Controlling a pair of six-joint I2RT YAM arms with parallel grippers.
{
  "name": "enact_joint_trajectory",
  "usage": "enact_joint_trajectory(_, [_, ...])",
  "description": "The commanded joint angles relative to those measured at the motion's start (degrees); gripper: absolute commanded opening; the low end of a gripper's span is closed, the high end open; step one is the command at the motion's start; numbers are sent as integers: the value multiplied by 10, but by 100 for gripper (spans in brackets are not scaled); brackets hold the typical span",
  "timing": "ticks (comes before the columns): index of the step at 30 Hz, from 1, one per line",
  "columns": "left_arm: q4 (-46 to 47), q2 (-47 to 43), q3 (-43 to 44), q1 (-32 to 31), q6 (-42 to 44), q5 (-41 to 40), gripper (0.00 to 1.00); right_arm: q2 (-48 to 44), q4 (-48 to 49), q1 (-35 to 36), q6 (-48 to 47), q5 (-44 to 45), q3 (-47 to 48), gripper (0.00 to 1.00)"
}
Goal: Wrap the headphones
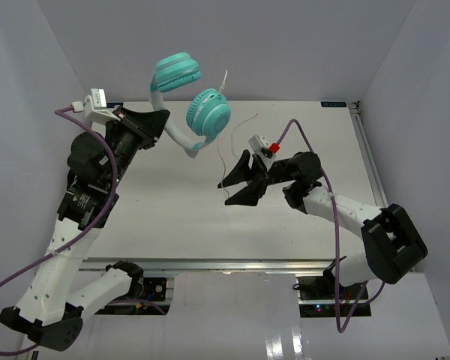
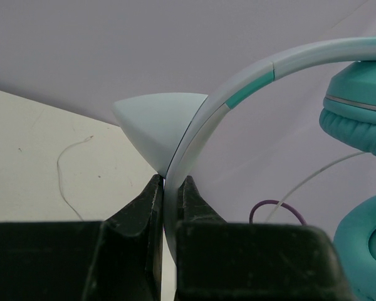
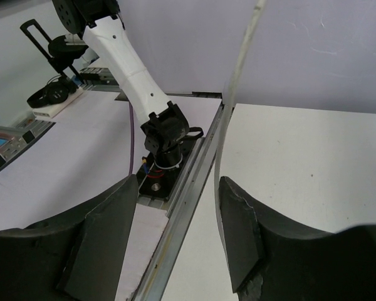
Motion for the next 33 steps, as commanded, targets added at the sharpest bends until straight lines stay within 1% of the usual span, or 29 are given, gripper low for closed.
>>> enact_joint_trajectory(1, [52,-10,9,-2,-33,20,0,19,34,10,2,10,38,59])
enact_joint_trajectory(4, [53,-9,12,-2,-37,25,0,34,35,20,1,11,44,52])
enact_joint_trajectory(9, [55,-12,12,-2,-46,26,0,31,24,27,-15,16,38,28])
enact_joint_trajectory(13, [57,-13,5,-2,-46,24,0,6,-18,27,-57,21,30,16])
enact_joint_trajectory(14, [53,-12,7,-2,-36,19,0,-4,-36,27,-75,23,27,14])
enact_joint_trajectory(15, [40,-8,13,-2,-15,8,0,-15,-82,25,-112,28,31,12])
enact_joint_trajectory(17, [2,1,31,-2,39,-26,0,-39,-211,18,-212,42,46,8])
enact_joint_trajectory(18, [-8,4,39,-2,61,-46,0,-51,-335,13,-258,68,60,8])
enact_joint_trajectory(19, [-20,7,45,-2,85,-67,0,-64,-467,9,-326,110,80,8])
enact_joint_trajectory(21, [-59,10,51,-2,145,-110,0,-90,-676,9,-580,234,144,8])
enact_joint_trajectory(22, [-69,8,45,-2,182,-122,0,-101,-720,6,-619,321,146,8])
enact_joint_trajectory(24, [-74,4,29,-2,232,-144,0,-126,-747,-10,-691,426,140,8])
enact_joint_trajectory(26, [-76,0,12,-2,292,-142,0,-144,-748,-37,-717,491,136,8])
enact_joint_trajectory(27, [-80,0,3,-2,303,-142,0,-151,-747,-50,-722,518,137,8])
enact_joint_trajectory(30, [-100,3,-16,-2,354,-147,0,-159,-744,-75,-730,559,156,8])
enact_joint_trajectory(33, [-118,13,-37,-2,396,-147,0,-160,-744,-101,-750,599,197,8])
